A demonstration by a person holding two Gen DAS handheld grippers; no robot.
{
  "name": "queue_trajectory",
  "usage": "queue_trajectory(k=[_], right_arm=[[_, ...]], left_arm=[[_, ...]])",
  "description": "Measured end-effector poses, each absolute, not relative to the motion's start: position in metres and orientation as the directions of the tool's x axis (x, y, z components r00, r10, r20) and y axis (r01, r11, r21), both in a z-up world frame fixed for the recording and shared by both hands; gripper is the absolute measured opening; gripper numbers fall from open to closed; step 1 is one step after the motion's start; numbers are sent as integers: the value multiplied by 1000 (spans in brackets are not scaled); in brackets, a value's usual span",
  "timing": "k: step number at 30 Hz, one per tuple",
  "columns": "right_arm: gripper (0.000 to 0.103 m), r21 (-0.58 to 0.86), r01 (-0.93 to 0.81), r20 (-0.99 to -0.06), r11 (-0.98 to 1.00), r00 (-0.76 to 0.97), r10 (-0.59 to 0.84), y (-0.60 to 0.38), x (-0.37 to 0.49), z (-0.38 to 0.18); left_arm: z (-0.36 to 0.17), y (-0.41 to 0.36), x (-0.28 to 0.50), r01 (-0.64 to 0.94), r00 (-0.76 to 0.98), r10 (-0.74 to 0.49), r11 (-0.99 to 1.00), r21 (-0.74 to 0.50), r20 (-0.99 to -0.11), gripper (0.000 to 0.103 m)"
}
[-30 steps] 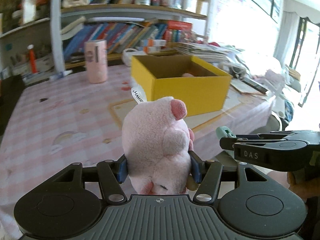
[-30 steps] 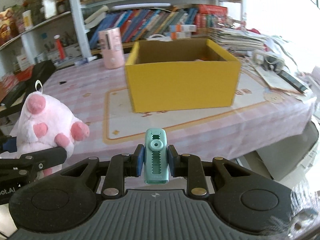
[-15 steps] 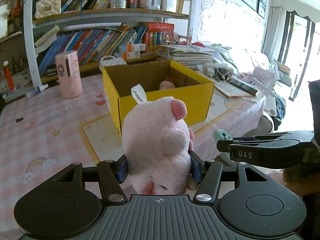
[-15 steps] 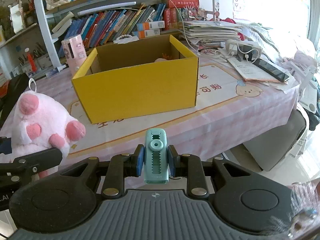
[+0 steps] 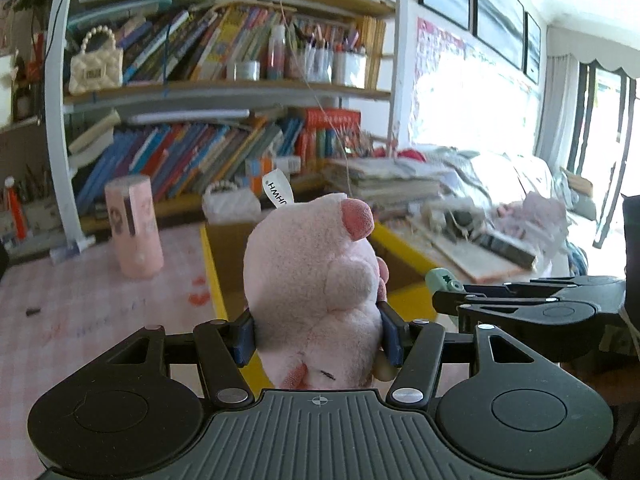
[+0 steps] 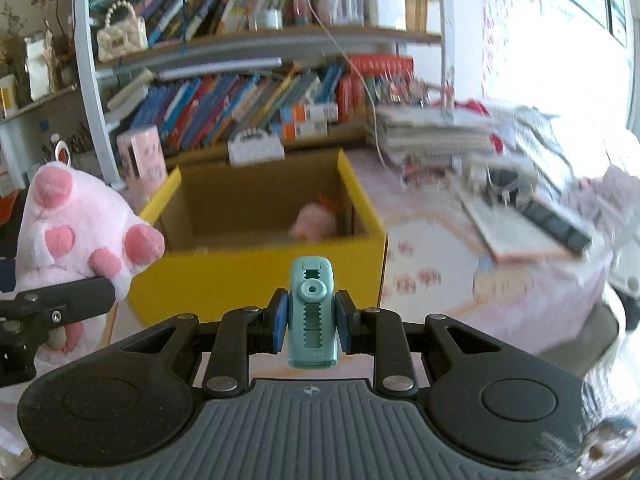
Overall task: Organize objects
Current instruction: 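Lift and carry the plush pig and mint-green item toward the yellow box, then open the left tool over the box while the right tool lowers the green item inside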
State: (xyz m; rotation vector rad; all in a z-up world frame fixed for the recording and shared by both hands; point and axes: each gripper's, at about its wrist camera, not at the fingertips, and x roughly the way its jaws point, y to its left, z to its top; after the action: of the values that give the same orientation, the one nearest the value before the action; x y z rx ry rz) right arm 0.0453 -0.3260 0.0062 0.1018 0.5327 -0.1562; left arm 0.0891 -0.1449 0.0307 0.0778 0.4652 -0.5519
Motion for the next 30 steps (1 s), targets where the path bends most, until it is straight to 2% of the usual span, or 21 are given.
queue_trajectory(k=[5,12,22,30], right_arm=[[23,45,130,-456,991,885,-95,-346,77,18],[23,36,63,-432,997,901,-41,-360,123,22],[23,12,-46,-486,999,873,46,-360,172,4],[23,-31,-127,-550,991,830,89,-355,200,-15]], left_arm=[[36,-168,116,491,777,-455,871,-34,-435,58],[21,-187,153,422,791,-371,907,-6,-486,59],[-6,-201,192,356,776,-265,933,51,-572,59],[-27,-209,206,357,735,-239,932,62,-634,60]])
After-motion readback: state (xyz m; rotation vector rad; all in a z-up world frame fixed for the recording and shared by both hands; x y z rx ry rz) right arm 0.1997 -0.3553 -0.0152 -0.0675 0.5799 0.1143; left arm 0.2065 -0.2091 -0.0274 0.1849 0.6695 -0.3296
